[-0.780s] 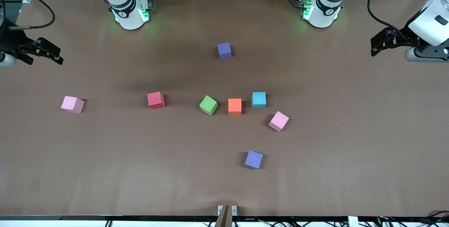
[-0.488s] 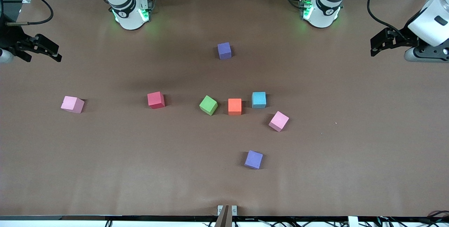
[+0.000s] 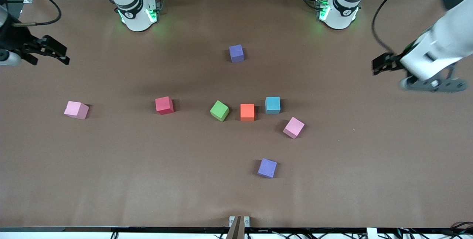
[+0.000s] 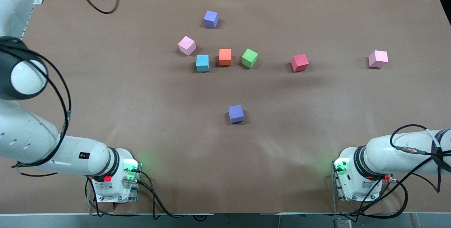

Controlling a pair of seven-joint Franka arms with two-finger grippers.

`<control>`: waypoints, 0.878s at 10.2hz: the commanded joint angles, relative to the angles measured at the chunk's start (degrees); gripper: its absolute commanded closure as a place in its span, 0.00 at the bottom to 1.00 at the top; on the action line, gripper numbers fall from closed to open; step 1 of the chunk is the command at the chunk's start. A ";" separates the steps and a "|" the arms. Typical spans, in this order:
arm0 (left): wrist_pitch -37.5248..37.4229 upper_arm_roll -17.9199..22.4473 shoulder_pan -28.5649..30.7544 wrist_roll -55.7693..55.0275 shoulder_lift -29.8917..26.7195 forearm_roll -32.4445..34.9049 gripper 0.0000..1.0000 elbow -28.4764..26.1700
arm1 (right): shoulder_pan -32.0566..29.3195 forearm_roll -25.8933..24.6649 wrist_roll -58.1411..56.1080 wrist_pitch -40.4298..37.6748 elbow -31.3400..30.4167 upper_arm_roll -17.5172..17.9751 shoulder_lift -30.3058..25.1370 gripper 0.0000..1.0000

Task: Arrange blocks into number 1

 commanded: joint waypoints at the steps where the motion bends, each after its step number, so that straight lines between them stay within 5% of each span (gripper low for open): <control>1: 3.63 -0.44 -1.90 -7.31 5.38 -2.23 0.00 0.10 | 6.34 0.15 8.80 2.88 -0.26 0.21 3.49 0.00; 9: 25.09 -0.35 -13.75 -49.42 24.90 -1.36 0.00 -0.60 | 26.13 0.41 32.80 21.50 -0.26 0.21 23.17 0.00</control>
